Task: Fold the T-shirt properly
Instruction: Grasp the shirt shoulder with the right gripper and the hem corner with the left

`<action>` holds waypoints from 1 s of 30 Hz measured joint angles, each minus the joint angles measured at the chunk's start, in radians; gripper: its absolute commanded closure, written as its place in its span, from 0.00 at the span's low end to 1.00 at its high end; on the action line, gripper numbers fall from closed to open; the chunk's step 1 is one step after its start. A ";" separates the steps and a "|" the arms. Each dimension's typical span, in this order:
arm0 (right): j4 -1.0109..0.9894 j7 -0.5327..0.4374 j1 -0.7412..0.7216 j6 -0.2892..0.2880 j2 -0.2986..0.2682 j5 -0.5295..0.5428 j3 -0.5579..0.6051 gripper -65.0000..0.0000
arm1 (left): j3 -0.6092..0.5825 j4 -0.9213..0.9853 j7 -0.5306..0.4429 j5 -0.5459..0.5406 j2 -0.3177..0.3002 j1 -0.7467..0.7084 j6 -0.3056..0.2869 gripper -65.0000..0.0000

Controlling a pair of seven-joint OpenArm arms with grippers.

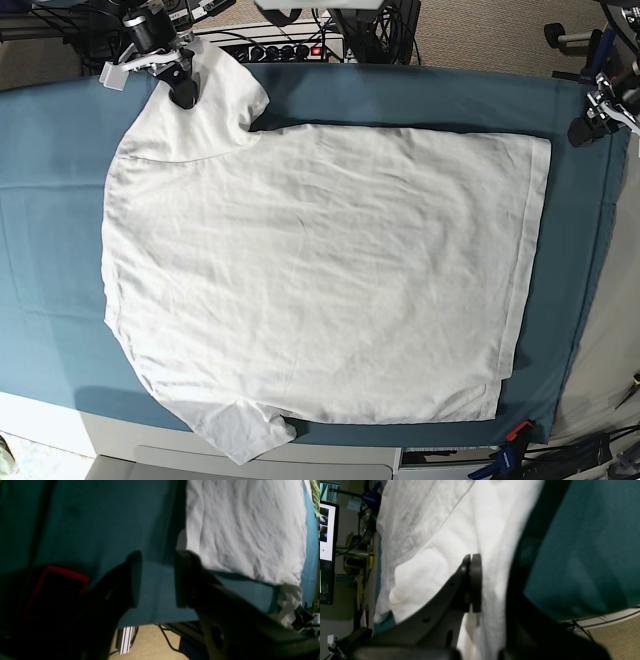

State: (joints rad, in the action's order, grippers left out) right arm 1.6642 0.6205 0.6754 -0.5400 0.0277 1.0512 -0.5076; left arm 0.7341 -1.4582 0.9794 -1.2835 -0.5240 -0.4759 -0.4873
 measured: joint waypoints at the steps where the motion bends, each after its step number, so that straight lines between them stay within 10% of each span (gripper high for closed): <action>1: 0.000 0.000 0.000 0.000 0.000 0.000 0.000 1.00 | 0.000 0.000 0.000 0.000 0.000 0.000 0.000 0.65; 30: 0.000 0.000 0.000 0.000 0.001 0.000 0.000 1.00 | -0.280 -0.005 -0.037 0.074 -0.005 0.114 -0.014 0.65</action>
State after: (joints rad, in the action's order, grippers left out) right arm 1.6642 0.6201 0.6754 -0.5400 0.0284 1.0512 -0.5076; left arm 0.4545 -1.4635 0.9421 -1.2091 -0.5293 -0.3618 -0.5014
